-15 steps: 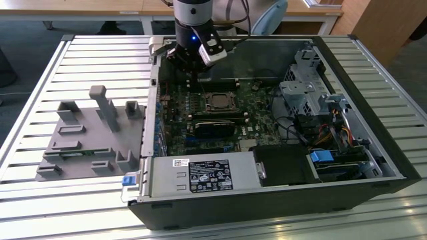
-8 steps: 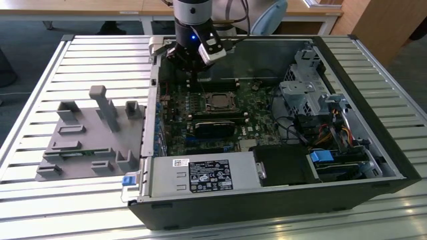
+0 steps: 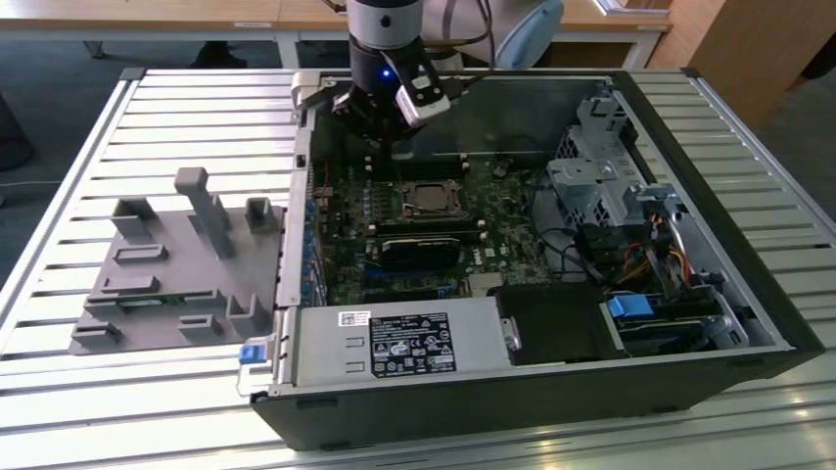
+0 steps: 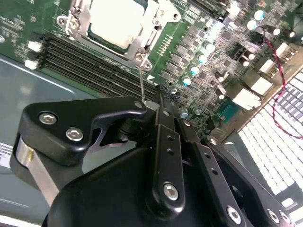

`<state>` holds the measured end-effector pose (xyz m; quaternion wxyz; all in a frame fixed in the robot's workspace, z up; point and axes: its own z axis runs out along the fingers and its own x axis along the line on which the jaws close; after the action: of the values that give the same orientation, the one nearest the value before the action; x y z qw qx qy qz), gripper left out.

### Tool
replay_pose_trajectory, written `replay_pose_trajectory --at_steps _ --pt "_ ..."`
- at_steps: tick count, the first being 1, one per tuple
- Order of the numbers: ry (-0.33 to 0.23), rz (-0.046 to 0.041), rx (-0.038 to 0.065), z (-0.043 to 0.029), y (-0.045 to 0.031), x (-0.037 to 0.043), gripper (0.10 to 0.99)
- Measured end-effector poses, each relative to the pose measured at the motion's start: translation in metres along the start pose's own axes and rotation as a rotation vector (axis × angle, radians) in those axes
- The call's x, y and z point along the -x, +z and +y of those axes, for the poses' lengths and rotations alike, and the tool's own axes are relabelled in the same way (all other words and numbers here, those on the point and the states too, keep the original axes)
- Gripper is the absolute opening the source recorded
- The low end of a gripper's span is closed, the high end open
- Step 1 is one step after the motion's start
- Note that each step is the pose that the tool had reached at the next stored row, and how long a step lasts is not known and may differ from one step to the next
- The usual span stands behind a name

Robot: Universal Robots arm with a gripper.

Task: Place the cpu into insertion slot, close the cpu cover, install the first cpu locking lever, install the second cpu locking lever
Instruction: 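Install the first cpu locking lever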

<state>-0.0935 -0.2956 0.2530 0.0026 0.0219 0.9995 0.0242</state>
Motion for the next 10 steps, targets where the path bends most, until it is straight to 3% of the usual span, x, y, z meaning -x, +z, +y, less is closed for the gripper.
replay_pose_trajectory --at_steps 10 --pt "0.000 0.0008 0.000 0.0012 0.0014 0.0262 0.106"
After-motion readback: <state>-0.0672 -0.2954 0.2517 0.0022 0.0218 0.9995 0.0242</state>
